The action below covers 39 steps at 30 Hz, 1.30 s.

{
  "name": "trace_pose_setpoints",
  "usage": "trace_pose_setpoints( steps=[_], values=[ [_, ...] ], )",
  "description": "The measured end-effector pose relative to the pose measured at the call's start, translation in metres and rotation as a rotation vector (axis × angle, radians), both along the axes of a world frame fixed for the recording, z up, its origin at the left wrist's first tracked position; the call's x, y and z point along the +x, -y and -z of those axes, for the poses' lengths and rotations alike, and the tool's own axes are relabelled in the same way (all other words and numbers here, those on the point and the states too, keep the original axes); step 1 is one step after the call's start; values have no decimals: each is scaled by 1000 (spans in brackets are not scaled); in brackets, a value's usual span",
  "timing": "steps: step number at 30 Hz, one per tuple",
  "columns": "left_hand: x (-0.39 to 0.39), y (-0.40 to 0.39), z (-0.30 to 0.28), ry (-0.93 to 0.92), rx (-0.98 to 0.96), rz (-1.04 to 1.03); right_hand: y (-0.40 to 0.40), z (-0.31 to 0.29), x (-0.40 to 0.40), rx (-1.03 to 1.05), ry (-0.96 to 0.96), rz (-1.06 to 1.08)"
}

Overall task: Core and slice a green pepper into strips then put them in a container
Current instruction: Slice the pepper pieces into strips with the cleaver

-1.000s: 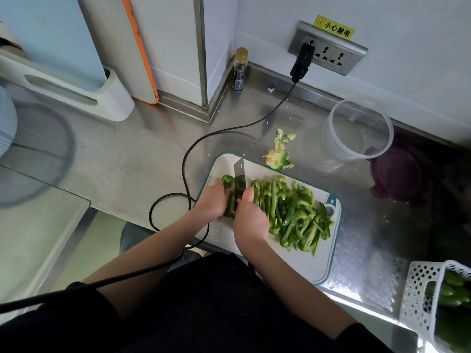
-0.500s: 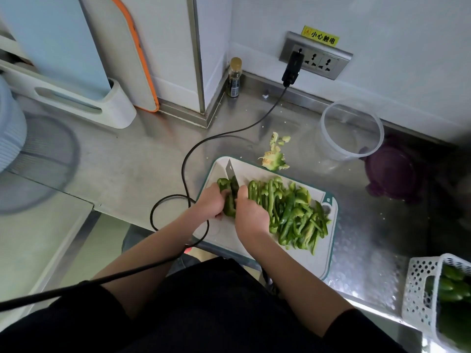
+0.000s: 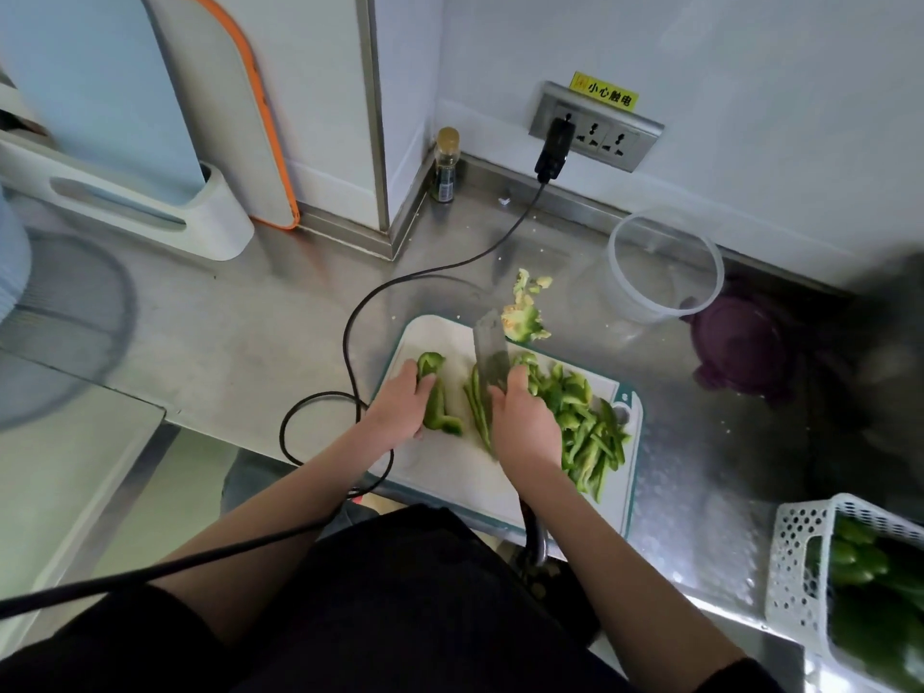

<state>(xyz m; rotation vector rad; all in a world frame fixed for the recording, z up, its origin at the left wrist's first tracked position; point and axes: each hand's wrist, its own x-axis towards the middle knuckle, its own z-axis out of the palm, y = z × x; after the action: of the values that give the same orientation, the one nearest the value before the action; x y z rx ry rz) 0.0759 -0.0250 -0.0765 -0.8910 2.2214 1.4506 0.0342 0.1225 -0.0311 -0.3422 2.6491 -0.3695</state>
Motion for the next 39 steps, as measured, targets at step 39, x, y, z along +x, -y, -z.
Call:
trace_pose_setpoints(
  steps=[39],
  values=[
    [-1,13,21,93,-315,198,66,10,31,196,79,-135]
  ],
)
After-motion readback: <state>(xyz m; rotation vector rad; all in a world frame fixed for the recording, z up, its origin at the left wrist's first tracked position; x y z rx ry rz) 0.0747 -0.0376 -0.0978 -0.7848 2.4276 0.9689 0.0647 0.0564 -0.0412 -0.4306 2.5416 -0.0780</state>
